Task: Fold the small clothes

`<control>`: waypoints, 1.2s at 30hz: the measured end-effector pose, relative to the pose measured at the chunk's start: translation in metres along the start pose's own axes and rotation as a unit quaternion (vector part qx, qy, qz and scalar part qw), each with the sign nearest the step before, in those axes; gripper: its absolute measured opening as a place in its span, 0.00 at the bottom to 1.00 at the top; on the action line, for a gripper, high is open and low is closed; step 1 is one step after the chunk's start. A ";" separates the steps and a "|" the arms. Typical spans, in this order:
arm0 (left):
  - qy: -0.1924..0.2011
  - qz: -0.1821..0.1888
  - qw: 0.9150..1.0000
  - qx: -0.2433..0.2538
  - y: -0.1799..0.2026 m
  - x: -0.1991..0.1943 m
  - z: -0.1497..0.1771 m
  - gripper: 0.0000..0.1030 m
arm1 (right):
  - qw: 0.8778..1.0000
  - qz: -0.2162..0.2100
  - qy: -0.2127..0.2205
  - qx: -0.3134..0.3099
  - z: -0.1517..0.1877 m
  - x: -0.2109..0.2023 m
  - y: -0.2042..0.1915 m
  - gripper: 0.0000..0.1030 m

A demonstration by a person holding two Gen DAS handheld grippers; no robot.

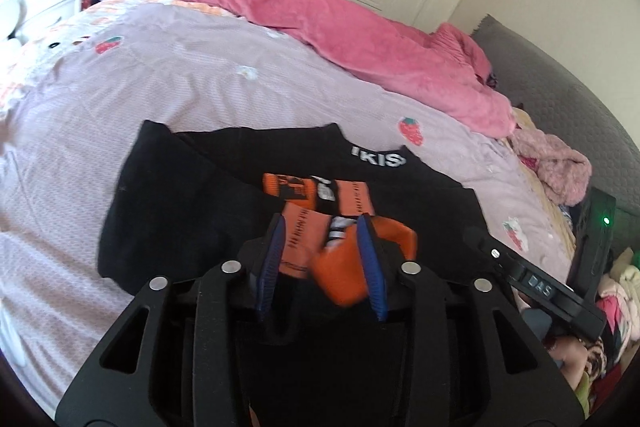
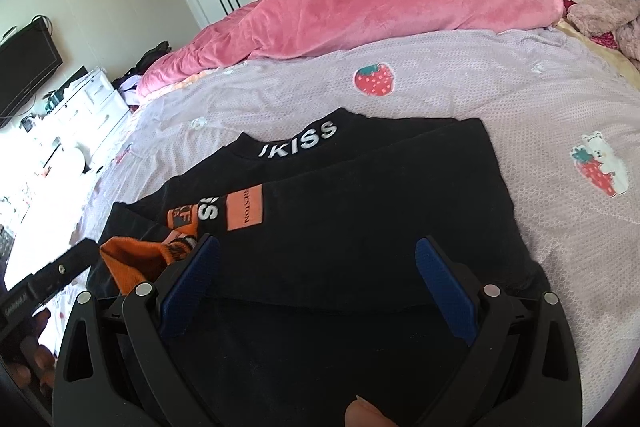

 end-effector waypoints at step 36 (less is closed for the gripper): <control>0.046 -0.075 0.991 -0.100 -0.097 -0.038 -0.019 0.63 | 0.990 -0.108 -0.032 -0.080 0.045 0.025 -0.101 0.17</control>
Point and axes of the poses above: each gripper's, at about its wrist camera, not at the fingertips, and x roughly the way its jaws point, y to its right, z to its underside, the point moved 7 cm from there along x, roughly the way its jaws point, and after that the axes turned 5 degrees about -y, right-handed, at the moved point
